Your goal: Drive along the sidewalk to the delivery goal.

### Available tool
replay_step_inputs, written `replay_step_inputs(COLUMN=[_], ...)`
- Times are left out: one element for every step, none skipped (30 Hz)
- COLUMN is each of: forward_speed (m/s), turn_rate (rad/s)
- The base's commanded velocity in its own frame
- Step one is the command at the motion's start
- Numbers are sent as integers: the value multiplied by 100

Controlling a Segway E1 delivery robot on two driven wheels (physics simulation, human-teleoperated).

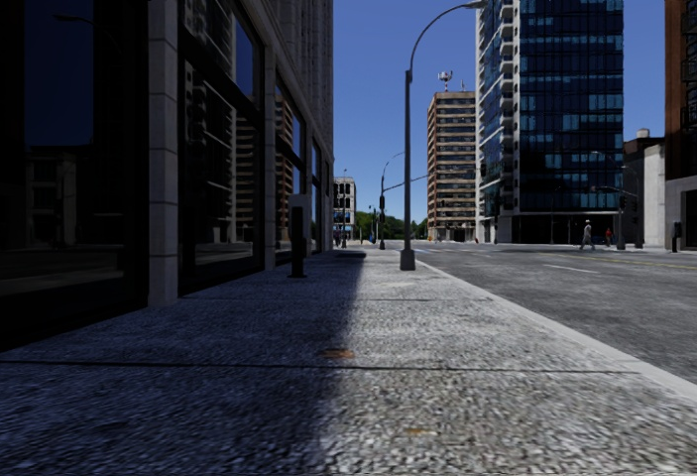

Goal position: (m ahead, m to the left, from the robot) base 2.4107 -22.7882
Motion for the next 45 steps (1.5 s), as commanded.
replay_step_inputs(forward_speed=[200,200,200,200,200,200,200,200,200,200,200,200,200,200,200,200,200,200,200,200,200,200,200,200,200,200,200,200,200,200,200,200,200,200,200,200,200,200,200,200,200,200,200,200,200], turn_rate=[0,0,0,0,0,0,0,0,0,0,0,0,0,0,0,0,0,0,0,0,0,0,0,0,0,0,0,0,0,0,0,0,0,0,0,0,0,0,0,0,0,0,0,0,0])
